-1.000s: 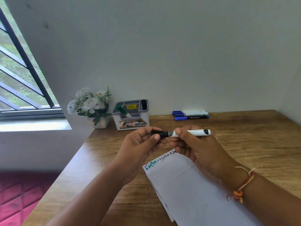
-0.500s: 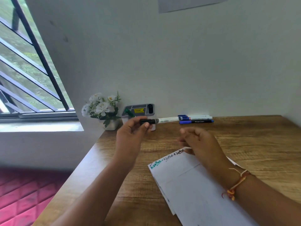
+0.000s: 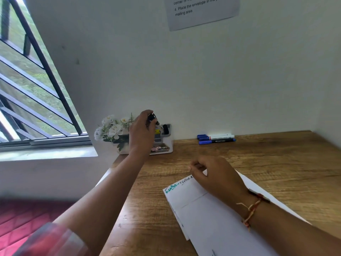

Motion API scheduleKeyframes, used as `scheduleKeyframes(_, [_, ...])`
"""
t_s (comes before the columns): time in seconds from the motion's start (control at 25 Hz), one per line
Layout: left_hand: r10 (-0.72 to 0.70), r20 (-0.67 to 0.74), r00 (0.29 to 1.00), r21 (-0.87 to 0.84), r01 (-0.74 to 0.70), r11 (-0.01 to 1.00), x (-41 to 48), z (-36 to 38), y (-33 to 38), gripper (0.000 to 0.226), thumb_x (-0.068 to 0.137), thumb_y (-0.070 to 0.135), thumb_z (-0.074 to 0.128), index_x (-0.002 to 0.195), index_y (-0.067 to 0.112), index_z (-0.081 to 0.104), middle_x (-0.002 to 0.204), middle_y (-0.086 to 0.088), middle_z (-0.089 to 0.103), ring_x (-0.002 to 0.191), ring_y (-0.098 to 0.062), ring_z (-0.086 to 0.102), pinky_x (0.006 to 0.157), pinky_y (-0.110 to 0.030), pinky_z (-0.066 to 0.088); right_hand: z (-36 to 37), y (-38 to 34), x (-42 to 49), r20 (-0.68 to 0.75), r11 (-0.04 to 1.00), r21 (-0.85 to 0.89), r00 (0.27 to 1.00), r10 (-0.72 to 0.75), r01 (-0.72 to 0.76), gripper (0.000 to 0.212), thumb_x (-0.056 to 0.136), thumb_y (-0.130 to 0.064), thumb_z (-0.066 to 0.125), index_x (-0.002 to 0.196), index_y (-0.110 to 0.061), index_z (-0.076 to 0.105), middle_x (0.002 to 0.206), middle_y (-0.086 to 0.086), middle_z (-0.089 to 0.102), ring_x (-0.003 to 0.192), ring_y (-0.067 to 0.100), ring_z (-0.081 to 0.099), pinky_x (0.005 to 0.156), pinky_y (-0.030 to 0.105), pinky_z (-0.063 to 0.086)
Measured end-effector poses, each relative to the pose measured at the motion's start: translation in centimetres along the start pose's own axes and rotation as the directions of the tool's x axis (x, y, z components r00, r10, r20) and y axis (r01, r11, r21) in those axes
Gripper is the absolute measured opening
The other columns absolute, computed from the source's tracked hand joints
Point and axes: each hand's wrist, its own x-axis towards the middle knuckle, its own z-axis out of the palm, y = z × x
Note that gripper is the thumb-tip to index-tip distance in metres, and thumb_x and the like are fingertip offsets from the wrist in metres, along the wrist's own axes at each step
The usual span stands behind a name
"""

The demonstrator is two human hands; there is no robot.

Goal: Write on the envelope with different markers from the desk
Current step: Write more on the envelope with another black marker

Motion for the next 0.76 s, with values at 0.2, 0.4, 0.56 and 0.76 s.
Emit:
scheduleKeyframes(0.2, [-0.043, 0.171, 0.984, 0.167, 0.014, 0.986, 0.5, 2.2, -0.8, 0.019, 0.099, 0.016, 0.060, 0.117, 0.014, 0.065, 0.105, -0.010, 0.073, 0.095, -0.026, 0.068, 0.085, -0.040, 0.057, 0.0, 0.1, 0.2, 0.018, 1.000, -0.022, 1.000, -0.022, 0.022, 0.026, 0.096, -0.045, 0.058, 0.106, -0.027, 0.074, 0.100, -0.010, 0.076, 0.092, 0.005, 0.067, 0.081, 0.032, 0.057])
scheduleKeyframes(0.4, [-0.028, 0.152, 0.988, 0.261, -0.013, 0.965, -0.8, 3.1, -0.6, 0.028, 0.103, 0.018, 0.051, 0.123, 0.006, 0.066, 0.119, -0.015, 0.068, 0.113, -0.032, 0.061, 0.098, -0.046, 0.050, 0.2, 0.4, 0.3, 0.060, 0.997, -0.068, 0.998, -0.021, 0.025, 0.027, 0.097, -0.044, 0.057, 0.105, -0.025, 0.073, 0.104, -0.008, 0.075, 0.097, 0.010, 0.065, 0.079, 0.026, 0.050])
scheduleKeyframes(0.56, [0.264, 0.300, 0.917, 0.206, -0.332, 0.920, -2.8, 4.9, 1.5, 0.027, 0.101, 0.019, 0.055, 0.125, 0.009, 0.063, 0.125, -0.009, 0.063, 0.120, -0.026, 0.054, 0.100, -0.032, 0.042, 0.4, 0.5, 0.5, 0.025, 0.995, -0.099, 0.999, 0.021, -0.018, 0.028, 0.097, -0.044, 0.057, 0.103, -0.024, 0.075, 0.103, -0.007, 0.075, 0.094, 0.011, 0.064, 0.074, 0.024, 0.046])
scheduleKeyframes(0.76, [-0.040, 0.750, 0.660, 0.231, -0.205, 0.951, -4.0, 11.1, 2.0, 0.050, 0.099, 0.028, 0.057, 0.146, 0.014, 0.047, 0.148, -0.011, 0.053, 0.134, -0.028, 0.049, 0.110, -0.040, 0.040, 0.3, 0.6, 0.4, 0.015, 0.987, -0.156, 0.999, 0.038, -0.035, 0.022, 0.095, -0.043, 0.059, 0.093, -0.023, 0.070, 0.098, -0.003, 0.071, 0.083, 0.011, 0.052, 0.062, 0.024, 0.032])
